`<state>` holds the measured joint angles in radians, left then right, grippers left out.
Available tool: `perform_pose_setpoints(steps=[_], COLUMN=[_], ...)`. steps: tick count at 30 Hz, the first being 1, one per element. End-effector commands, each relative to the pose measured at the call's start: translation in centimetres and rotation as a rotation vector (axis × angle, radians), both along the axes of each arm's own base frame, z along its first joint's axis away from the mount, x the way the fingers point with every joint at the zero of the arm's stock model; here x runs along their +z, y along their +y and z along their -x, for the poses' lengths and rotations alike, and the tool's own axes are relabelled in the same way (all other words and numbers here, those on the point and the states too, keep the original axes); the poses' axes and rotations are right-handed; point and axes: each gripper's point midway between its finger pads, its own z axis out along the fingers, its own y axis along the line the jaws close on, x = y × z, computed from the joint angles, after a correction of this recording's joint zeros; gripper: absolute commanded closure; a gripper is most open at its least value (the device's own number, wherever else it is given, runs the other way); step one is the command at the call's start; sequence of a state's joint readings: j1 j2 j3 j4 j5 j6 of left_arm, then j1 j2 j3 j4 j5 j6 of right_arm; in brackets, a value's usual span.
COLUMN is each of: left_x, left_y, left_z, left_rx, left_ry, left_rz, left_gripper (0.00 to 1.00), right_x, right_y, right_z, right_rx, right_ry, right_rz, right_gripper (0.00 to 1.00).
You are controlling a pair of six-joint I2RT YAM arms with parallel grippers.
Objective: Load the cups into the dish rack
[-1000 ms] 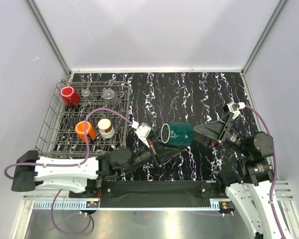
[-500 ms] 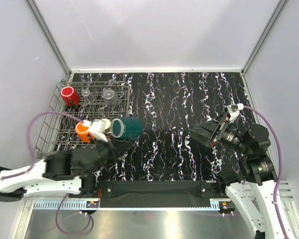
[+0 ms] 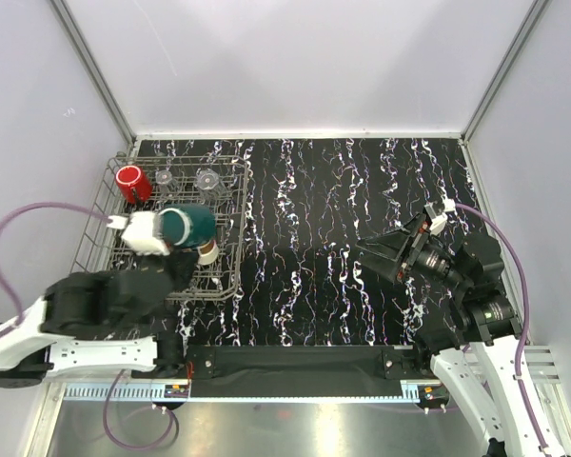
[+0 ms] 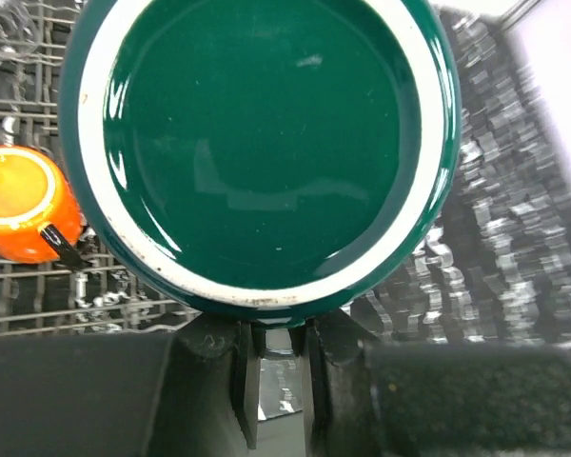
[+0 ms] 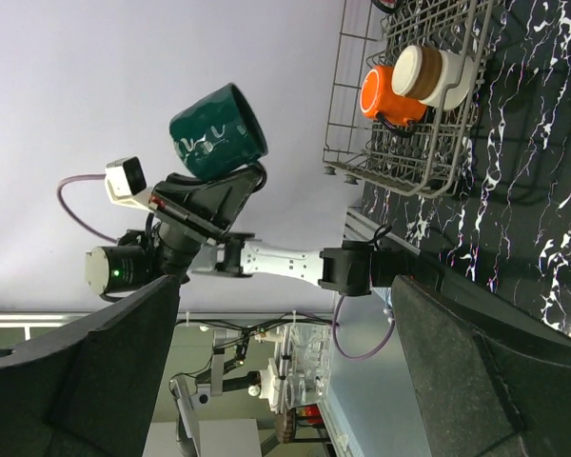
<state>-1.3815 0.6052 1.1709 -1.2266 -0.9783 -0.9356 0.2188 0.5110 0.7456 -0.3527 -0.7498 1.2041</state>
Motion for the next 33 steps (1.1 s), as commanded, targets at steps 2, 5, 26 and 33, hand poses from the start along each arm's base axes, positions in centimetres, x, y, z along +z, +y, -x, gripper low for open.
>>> perform_pose_setpoints(steps=[2,5,26,33], left_x=[0.3,-1.6,-8.6,-12.4], left_y=[-3.9,-4.6,20.1,22.7], left_z=[-3.6,-6.8,-8.7,-8.5], left_rx=[0.013,-0.018,0.879,0.988], left_ry=[-0.013,0.080,0.272,0.303], left_rz=[-0.071,-0.011,-0.175,-0.209], left_gripper=[1.00,1.00,1.00,1.00], right_x=[1.1,1.4,-0.4,-1.2], right_y=[0.0,-0.1,0.0,-0.1], right_z=[0.2,0.5,1.1,2.1], right_rx=[0.007,0.009,0.035,0.051], right_ry=[-0.072,-0.075,-0.052,-0.043], right_rz=[0.002,0.009,0.053,0.060], right_gripper=[0.00,0.00,0.00,0.00])
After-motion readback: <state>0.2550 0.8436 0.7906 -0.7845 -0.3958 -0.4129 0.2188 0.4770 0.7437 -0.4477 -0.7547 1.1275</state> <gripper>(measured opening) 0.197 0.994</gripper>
